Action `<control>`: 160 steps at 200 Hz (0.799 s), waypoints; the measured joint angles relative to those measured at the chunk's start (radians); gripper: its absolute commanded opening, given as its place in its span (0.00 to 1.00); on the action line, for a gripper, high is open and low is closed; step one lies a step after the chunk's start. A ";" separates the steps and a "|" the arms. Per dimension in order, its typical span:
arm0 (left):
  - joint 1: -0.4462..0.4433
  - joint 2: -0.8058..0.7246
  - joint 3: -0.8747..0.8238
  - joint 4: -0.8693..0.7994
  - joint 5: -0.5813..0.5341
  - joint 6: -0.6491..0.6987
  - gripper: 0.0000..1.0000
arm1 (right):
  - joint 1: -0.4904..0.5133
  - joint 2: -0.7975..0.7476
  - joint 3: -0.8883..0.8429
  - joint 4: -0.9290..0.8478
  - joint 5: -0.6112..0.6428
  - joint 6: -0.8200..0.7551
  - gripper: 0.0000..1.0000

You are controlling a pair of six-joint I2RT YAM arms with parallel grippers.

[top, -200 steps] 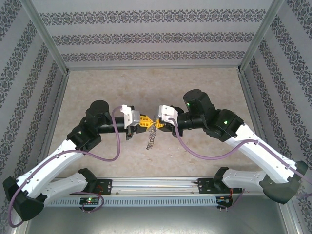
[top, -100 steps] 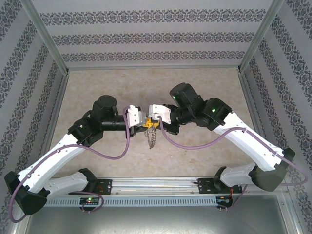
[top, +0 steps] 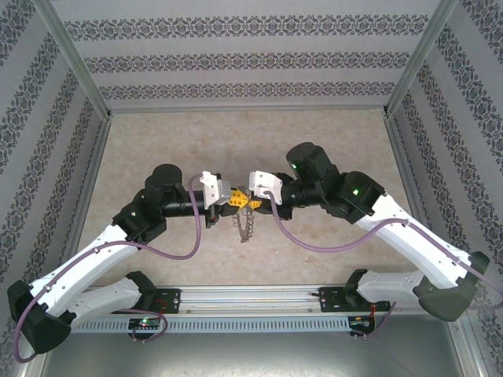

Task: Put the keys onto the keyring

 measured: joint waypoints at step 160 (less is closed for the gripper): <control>0.000 0.090 0.184 -0.282 -0.089 0.177 0.00 | -0.031 0.119 0.158 -0.146 0.021 -0.035 0.00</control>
